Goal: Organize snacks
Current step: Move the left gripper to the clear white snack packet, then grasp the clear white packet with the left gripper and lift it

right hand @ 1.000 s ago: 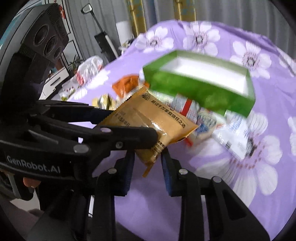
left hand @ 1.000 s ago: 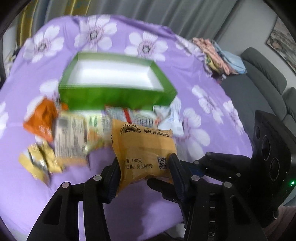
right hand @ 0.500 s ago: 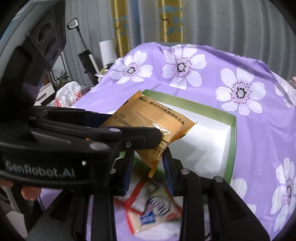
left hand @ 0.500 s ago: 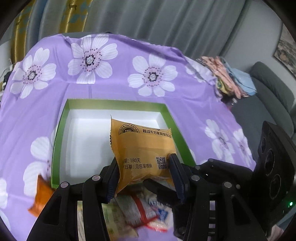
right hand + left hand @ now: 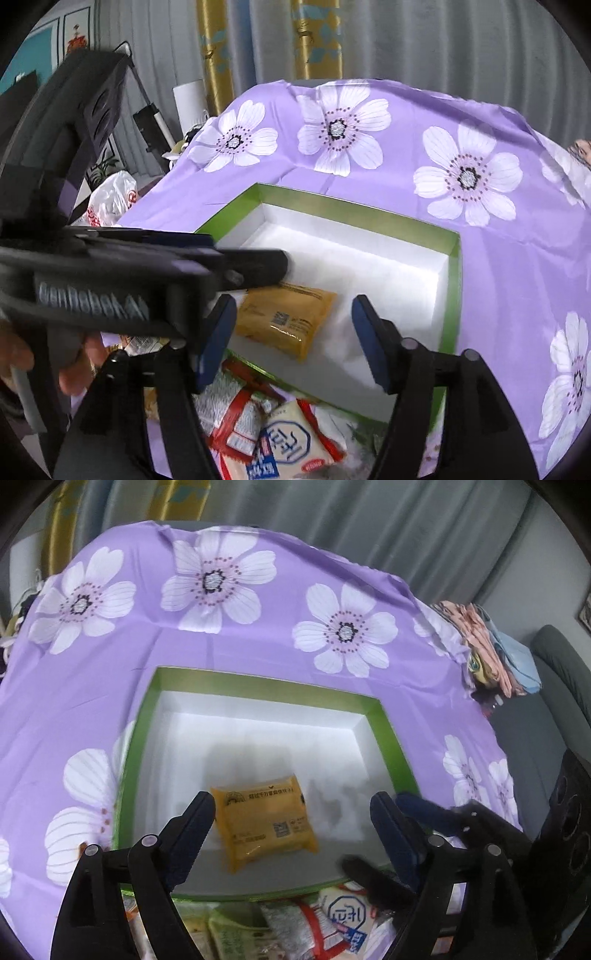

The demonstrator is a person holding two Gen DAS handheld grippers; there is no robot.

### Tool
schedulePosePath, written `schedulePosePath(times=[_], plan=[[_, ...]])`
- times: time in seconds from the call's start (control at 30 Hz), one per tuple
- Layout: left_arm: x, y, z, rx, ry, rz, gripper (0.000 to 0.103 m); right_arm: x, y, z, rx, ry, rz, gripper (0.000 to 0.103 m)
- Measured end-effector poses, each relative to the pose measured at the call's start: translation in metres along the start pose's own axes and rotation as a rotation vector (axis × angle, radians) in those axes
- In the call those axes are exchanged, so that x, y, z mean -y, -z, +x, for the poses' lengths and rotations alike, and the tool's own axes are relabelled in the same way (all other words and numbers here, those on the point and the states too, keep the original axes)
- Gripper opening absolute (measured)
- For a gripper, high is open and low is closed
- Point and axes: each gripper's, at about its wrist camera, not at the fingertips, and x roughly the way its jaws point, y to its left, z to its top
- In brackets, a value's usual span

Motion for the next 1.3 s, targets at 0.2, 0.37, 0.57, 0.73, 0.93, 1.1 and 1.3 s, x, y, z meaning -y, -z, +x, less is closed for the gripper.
schedulePosePath(times=[0.2, 0.37, 0.57, 0.73, 0.93, 1.1, 1.3], plan=[[-0.004, 0.013, -0.026, 0.027, -0.018, -0.001, 0.09, 0.012, 0.022, -0.033, 0.017, 0.007, 0.052, 0.069], [0.002, 0.031, -0.043, 0.037, -0.028, 0.022, 0.091, 0.019, 0.044, -0.059, 0.029, 0.016, 0.1, 0.073], [0.016, 0.057, -0.048, 0.006, -0.024, 0.051, 0.093, 0.026, 0.075, -0.071, -0.006, 0.025, 0.158, 0.074], [0.03, 0.075, -0.042, -0.031, 0.007, 0.065, 0.093, 0.031, 0.098, -0.071, -0.048, 0.024, 0.198, 0.074], [0.059, 0.093, -0.021, -0.085, 0.016, 0.146, 0.093, 0.037, 0.117, -0.06, -0.091, 0.008, 0.233, 0.074], [0.085, 0.1, -0.001, -0.126, 0.026, 0.218, 0.093, 0.041, 0.124, -0.052, -0.106, -0.009, 0.242, 0.074], [0.107, 0.101, 0.022, -0.162, 0.03, 0.289, 0.093, 0.047, 0.131, -0.044, -0.111, -0.032, 0.26, 0.074]])
